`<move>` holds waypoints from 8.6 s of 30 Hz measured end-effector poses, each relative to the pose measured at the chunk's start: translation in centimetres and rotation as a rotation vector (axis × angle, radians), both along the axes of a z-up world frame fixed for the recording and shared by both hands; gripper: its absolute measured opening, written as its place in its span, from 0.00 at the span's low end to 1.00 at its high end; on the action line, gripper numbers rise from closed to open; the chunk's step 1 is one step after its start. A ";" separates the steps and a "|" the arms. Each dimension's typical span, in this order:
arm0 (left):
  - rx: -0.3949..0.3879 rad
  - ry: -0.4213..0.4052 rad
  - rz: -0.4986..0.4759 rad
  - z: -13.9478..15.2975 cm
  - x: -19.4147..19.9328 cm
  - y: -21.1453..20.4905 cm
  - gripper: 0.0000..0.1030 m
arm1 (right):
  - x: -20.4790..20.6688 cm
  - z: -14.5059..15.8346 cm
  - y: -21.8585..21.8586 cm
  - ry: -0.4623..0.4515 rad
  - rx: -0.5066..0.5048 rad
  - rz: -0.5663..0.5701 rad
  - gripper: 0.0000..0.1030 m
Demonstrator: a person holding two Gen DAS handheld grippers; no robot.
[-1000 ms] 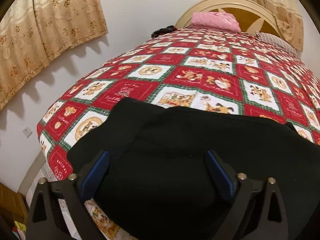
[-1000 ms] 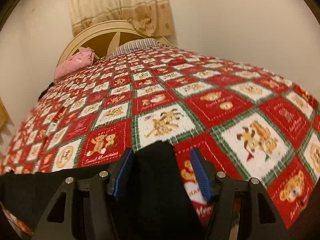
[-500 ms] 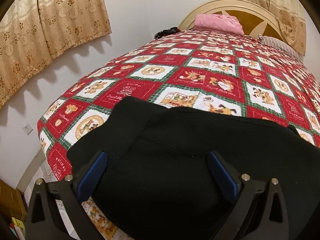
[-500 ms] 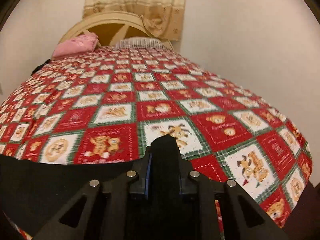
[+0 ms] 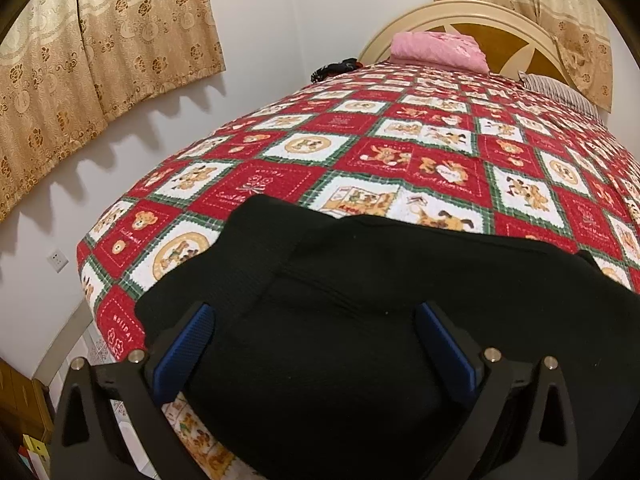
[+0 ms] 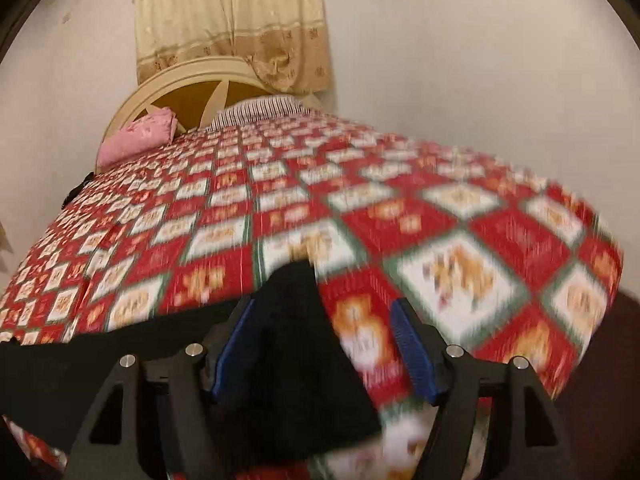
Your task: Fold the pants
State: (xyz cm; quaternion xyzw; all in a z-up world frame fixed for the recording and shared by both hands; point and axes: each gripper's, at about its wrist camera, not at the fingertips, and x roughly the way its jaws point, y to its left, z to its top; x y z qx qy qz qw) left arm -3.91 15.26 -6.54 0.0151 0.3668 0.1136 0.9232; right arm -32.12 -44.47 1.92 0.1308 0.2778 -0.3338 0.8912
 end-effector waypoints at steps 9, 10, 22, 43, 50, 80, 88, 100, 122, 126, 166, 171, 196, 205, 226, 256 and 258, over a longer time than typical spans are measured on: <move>-0.010 0.003 0.000 -0.1 0.0 0.1 1.00 | 0.8 -2.2 2.9 0.068 -0.074 0.021 0.32; -0.011 0.003 0.000 0.0 0.0 0.1 1.00 | 0.8 -2.1 2.8 0.057 -0.053 0.033 0.25; -0.025 -0.005 -0.019 0.0 0.0 0.3 1.00 | -1.3 -0.1 1.2 -0.242 0.279 0.110 0.15; -0.064 0.002 -0.095 0.4 -0.2 -0.3 1.00 | 13.9 -2.0 28.5 0.052 0.008 0.701 0.15; -0.048 -0.014 -0.114 0.3 -0.4 -0.4 1.00 | 16.4 -6.5 36.1 0.149 -0.146 0.820 0.15; -0.034 -0.034 -0.125 0.5 -0.5 -0.7 1.00 | 21.2 -8.0 35.8 0.040 0.148 0.865 0.07; -0.118 -0.072 -0.399 4.1 -3.8 -6.4 1.00 | 17.0 -5.1 31.3 -0.125 0.235 0.795 0.07; -0.188 0.072 -0.701 4.1 -6.9 -19.2 1.00 | 11.0 -4.3 26.0 -0.100 0.129 0.639 0.07; -0.266 0.134 -0.627 2.4 -6.3 -20.5 0.20 | 10.5 -3.8 23.1 -0.099 0.107 0.535 0.07; -0.391 0.112 -0.672 3.0 -6.3 -19.7 0.11 | 10.3 -3.6 21.9 -0.100 0.095 0.492 0.07; -0.111 0.085 -0.656 1.7 -5.7 -20.3 0.73 | 17.7 -6.3 17.0 -0.006 0.235 0.404 0.11; -0.199 0.034 -0.613 3.8 -5.6 -16.0 0.80 | 14.5 -3.9 18.4 -0.137 0.223 0.428 0.11; -0.207 -0.101 0.042 3.5 -6.4 9.1 0.95 | 14.7 -6.0 36.5 -0.094 0.192 0.973 0.11; -0.303 -0.061 0.090 1.0 -2.9 9.9 0.95 | 15.0 -5.9 37.9 -0.064 0.166 1.002 0.11; -0.298 -0.159 -0.075 4.6 -2.7 3.8 0.21 | 14.7 -5.5 29.2 -0.091 0.292 0.676 0.11; -0.002 -0.114 -1.090 3.9 -14.3 -30.6 0.30 | 9.5 -4.4 14.2 0.100 0.091 0.193 0.11; 0.004 -0.112 -1.111 3.8 -14.6 -30.8 0.37 | 9.5 -4.5 14.2 0.102 0.092 0.191 0.11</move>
